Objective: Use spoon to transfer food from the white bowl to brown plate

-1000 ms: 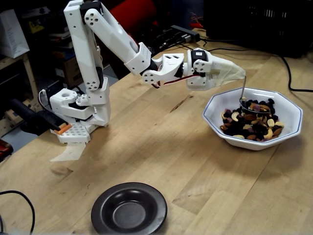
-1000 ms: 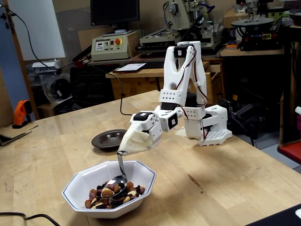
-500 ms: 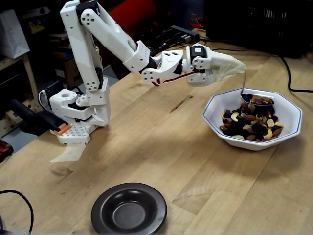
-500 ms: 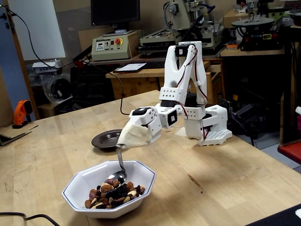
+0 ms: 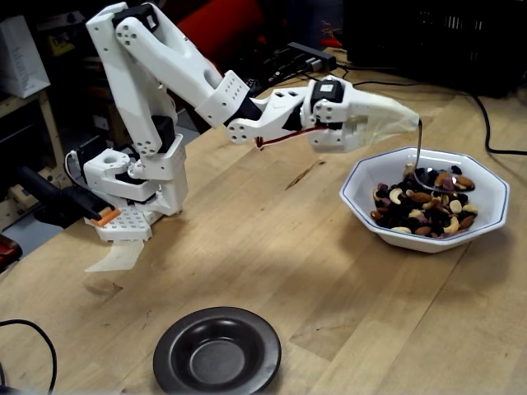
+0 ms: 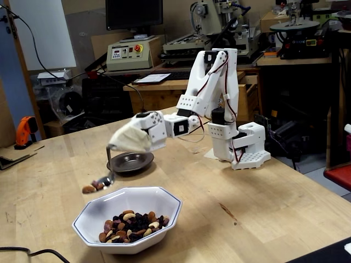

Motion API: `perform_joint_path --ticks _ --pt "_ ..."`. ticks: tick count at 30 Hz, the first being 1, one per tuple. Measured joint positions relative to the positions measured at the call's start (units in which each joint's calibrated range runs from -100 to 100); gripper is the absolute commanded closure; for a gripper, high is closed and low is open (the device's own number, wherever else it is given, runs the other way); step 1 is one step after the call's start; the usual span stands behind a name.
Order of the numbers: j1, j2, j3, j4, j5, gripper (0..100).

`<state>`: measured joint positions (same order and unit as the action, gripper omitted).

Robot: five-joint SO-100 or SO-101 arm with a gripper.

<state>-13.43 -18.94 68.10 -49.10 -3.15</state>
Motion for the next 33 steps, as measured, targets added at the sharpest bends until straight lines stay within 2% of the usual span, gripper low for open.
perform_joint_path --ticks 33 --pt "20.8 -4.0 0.0 0.0 0.1 96"
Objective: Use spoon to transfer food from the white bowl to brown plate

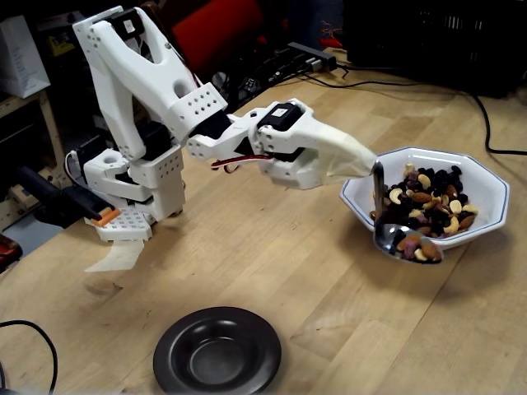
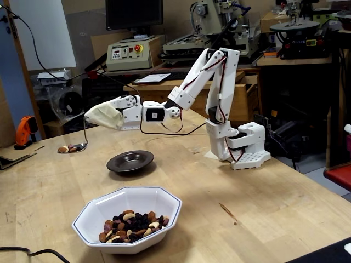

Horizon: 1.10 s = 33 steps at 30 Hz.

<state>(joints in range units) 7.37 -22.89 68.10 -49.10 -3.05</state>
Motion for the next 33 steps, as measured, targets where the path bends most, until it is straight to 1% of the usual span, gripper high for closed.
perform_joint_path --ticks 6,10,22,33 --pt "2.7 0.0 0.2 0.0 0.0 96" --pt "5.0 -0.7 3.3 0.0 0.0 96" --pt "12.0 -16.5 13.9 0.0 0.0 96" --pt "15.1 -24.9 21.1 0.0 0.0 96"
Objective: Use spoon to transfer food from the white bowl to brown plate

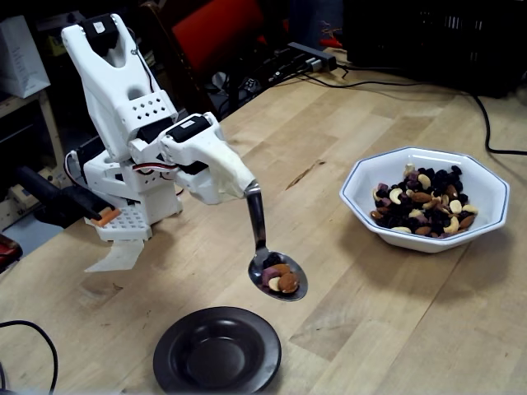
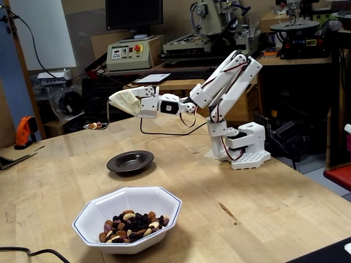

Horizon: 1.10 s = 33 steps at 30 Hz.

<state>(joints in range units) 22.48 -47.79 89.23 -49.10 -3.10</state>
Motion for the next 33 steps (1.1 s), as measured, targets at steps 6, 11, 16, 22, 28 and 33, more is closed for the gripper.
perform_joint_path --ticks 6,11,16,22,28,33 --pt "0.3 -3.3 3.6 0.0 2.1 96" --pt "0.9 -7.0 7.0 0.0 3.2 96" --pt "0.9 -9.4 7.3 0.0 3.4 96" --pt "3.3 -9.6 7.4 0.0 3.4 96" --pt "8.5 -9.6 7.4 0.0 3.4 96" --pt "10.1 -9.6 7.4 0.0 3.4 96"
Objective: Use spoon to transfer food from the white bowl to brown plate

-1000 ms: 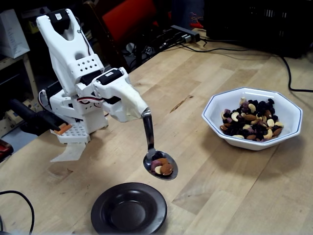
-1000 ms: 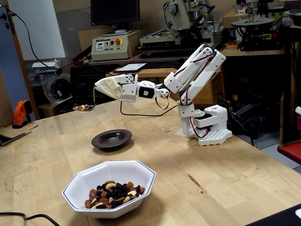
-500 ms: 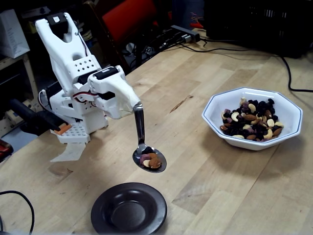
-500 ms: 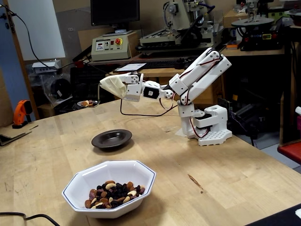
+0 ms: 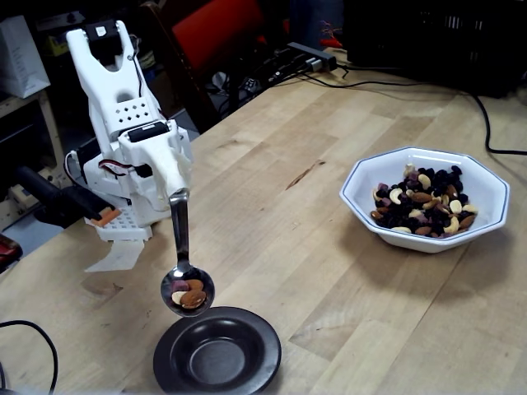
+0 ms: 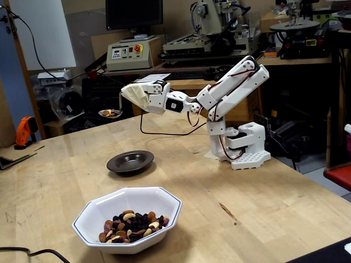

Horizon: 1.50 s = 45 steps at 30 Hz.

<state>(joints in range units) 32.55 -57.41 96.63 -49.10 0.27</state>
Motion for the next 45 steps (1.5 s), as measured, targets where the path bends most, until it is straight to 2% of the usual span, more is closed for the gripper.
perform_joint_path --ticks 10,40,45 --pt "0.3 0.0 0.0 0.7 0.0 96" --pt "0.3 0.0 0.3 18.2 0.0 96" --pt "0.3 0.0 0.4 21.5 2.0 96"
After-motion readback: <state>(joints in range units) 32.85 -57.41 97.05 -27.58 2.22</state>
